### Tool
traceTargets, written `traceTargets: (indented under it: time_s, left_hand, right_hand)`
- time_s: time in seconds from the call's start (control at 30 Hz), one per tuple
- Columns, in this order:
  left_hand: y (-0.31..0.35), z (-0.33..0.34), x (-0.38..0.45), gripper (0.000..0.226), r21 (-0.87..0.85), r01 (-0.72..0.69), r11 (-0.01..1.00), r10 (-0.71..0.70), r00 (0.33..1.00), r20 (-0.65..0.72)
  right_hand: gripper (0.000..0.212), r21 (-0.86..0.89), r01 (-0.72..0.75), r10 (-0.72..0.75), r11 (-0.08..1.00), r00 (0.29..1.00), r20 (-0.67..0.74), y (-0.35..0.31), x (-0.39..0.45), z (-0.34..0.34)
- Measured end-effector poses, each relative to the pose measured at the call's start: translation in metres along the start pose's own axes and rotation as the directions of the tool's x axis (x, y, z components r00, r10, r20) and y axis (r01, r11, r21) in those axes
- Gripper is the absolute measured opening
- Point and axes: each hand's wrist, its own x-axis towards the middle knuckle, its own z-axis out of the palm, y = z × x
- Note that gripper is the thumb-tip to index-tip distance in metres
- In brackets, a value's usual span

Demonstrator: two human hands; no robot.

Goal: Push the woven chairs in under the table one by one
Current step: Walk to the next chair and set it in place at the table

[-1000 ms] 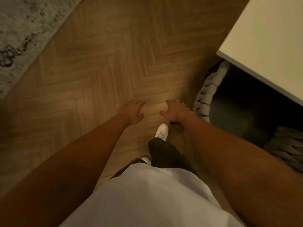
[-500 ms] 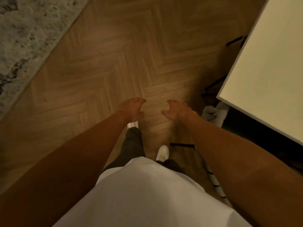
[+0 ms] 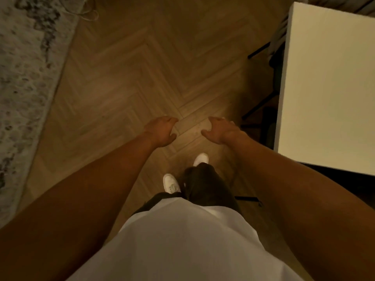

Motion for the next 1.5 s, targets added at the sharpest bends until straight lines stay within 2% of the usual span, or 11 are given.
traceTargets:
  time_s: [0.73, 1.03, 1.2, 1.5]
  left_hand:
    - [0.013, -0.222, 0.316, 0.064, 0.057, -0.222, 0.973, 0.219, 0.975, 0.047]
    - [-0.026, -0.313, 0.453, 0.062, 0.102, -0.339, 0.935, 0.327, 0.938, 0.113]
    - [-0.044, -0.365, 0.527, 0.065, 0.236, -0.38, 0.895, 0.358, 0.925, 0.129]
    - [-0.012, -0.427, 0.658, 0.063, 0.262, -0.5, 0.825, 0.446, 0.862, 0.241]
  right_hand:
    - [0.073, 0.16, -0.182, 0.185, 0.97, 0.983, -0.009, 0.081, 0.182, -0.25]
    - [0.072, 0.274, -0.28, 0.289, 0.92, 0.957, 0.007, 0.09, 0.28, -0.357]
    - [0.072, 0.389, -0.31, 0.343, 0.868, 0.939, -0.016, 0.09, 0.332, -0.411]
    - [0.074, 0.444, -0.368, 0.403, 0.817, 0.915, 0.015, 0.145, 0.404, -0.475]
